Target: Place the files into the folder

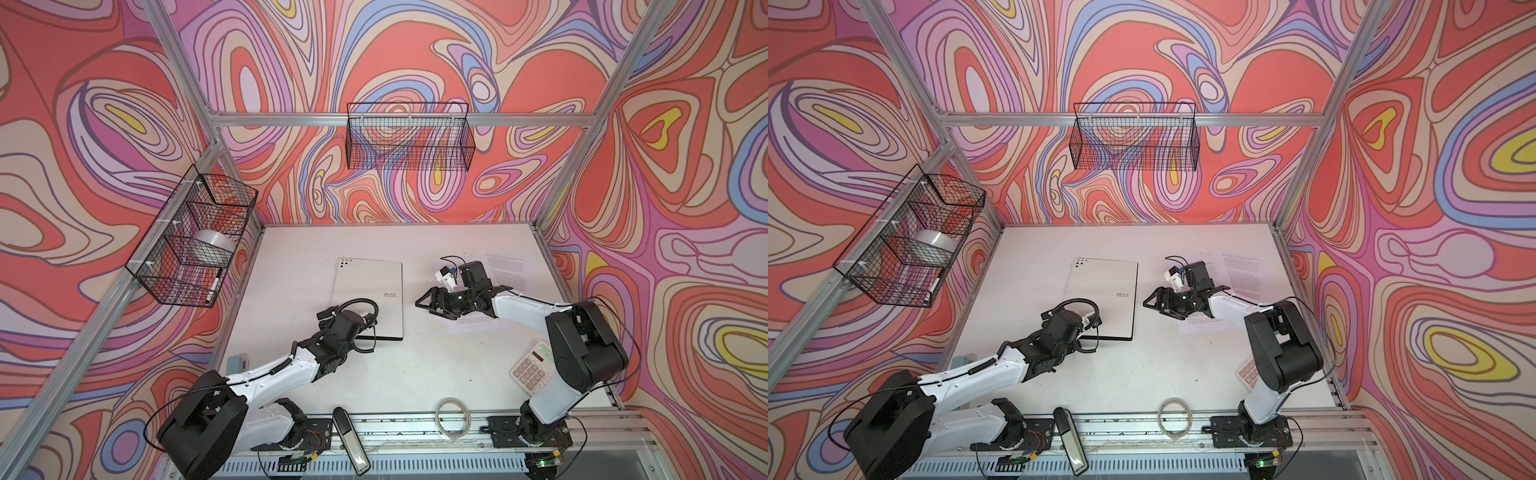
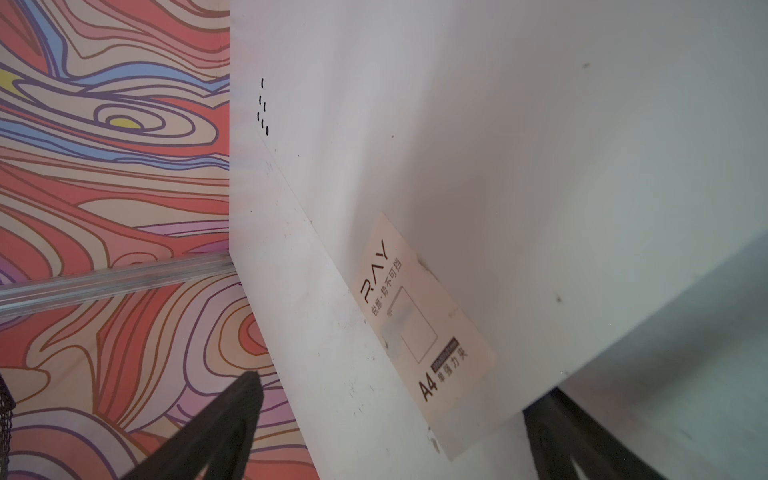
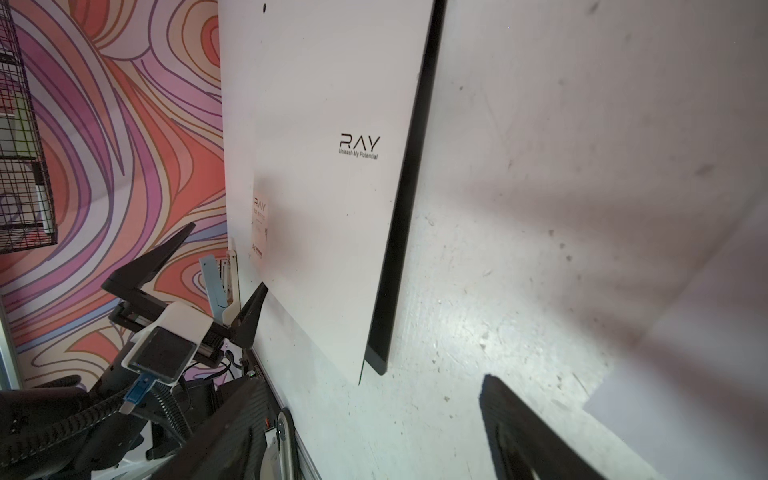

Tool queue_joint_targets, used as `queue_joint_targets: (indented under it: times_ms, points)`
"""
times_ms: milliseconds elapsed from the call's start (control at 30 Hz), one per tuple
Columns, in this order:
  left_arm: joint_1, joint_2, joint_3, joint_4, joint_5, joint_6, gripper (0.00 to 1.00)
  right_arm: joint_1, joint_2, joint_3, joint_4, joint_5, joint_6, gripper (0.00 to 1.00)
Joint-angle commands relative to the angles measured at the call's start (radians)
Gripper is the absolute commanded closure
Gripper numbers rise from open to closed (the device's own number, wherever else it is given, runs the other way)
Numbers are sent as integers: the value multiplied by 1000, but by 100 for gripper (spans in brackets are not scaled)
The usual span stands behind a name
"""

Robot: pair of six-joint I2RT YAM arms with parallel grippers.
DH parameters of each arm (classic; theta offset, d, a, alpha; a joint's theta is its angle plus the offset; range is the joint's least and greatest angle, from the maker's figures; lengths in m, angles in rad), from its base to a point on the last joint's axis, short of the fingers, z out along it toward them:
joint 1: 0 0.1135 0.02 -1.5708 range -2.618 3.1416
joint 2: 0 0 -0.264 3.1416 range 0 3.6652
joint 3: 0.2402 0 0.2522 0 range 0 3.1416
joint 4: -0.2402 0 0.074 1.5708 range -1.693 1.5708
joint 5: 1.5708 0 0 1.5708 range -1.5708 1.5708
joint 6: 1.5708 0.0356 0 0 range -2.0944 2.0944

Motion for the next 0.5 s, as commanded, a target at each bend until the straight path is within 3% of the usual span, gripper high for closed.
queue_joint_targets:
  times_ms: [0,467]
  points:
    - [-8,-18,23,19,-24,-35,3,32,50,6,113,-34,53,15]
    - [-8,-16,38,-7,-26,-80,3,116,199,27,277,-65,144,17]
